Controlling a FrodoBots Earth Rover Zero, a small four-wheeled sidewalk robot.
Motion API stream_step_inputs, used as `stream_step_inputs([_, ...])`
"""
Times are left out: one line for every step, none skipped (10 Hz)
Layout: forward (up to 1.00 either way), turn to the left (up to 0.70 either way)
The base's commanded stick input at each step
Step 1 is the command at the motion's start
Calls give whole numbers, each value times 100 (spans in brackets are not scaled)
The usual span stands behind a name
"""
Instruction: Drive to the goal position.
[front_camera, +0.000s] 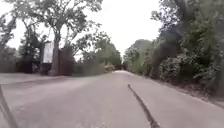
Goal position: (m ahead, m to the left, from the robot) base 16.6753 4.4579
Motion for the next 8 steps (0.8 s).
stream_step_inputs([50, 0])
stream_step_inputs([50, 0])
stream_step_inputs([50, 0])
stream_step_inputs([50, 0])
stream_step_inputs([50, 0])
stream_step_inputs([50, 0])
stream_step_inputs([50, 0])
stream_step_inputs([50, 0])
